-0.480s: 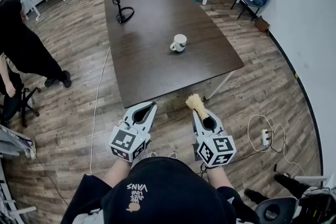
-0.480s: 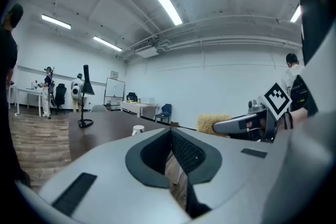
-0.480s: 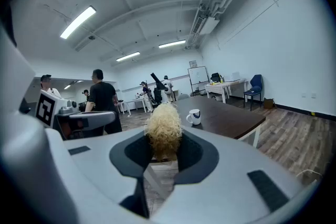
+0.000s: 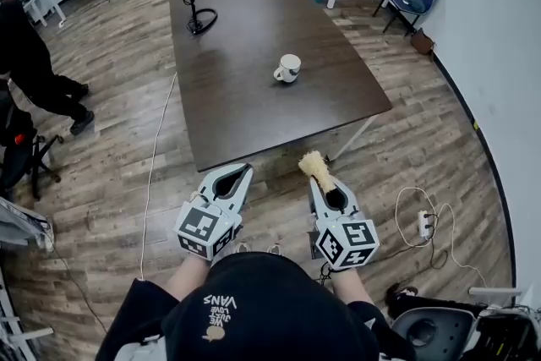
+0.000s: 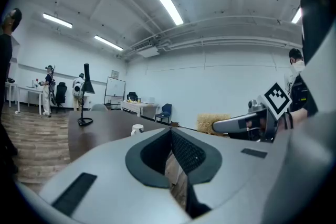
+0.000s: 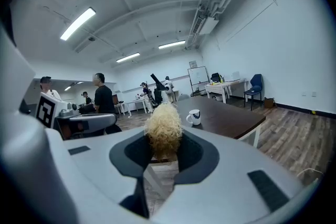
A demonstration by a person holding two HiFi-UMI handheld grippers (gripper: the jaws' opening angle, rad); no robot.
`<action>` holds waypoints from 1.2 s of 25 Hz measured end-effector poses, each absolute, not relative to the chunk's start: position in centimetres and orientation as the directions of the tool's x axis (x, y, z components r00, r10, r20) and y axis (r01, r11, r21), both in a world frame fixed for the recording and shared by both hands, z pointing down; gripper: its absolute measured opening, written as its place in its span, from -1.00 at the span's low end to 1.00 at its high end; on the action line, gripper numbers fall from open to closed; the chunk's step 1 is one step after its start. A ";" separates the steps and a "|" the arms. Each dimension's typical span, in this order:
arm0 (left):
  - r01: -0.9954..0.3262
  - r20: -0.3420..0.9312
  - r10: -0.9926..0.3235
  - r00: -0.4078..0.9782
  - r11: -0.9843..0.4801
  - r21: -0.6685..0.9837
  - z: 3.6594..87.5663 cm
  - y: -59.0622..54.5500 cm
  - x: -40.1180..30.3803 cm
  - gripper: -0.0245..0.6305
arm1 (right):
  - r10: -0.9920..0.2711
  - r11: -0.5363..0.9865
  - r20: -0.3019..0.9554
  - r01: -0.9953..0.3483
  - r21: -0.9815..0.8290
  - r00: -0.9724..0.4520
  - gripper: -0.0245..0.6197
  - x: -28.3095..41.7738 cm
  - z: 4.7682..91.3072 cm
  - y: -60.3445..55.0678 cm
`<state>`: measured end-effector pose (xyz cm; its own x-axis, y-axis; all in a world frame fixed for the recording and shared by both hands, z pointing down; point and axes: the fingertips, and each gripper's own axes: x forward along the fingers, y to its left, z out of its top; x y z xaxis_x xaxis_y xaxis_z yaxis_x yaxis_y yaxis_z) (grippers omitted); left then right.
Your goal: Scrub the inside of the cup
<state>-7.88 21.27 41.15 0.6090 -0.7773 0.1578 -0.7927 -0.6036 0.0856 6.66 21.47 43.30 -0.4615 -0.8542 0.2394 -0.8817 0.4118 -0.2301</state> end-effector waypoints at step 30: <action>-0.827 0.196 -0.804 0.561 -0.552 0.103 44.3 17.2 -4.6 -0.89 | -0.812 0.451 0.270 -0.850 -0.272 -0.517 -0.61 10.1 46.3 17.1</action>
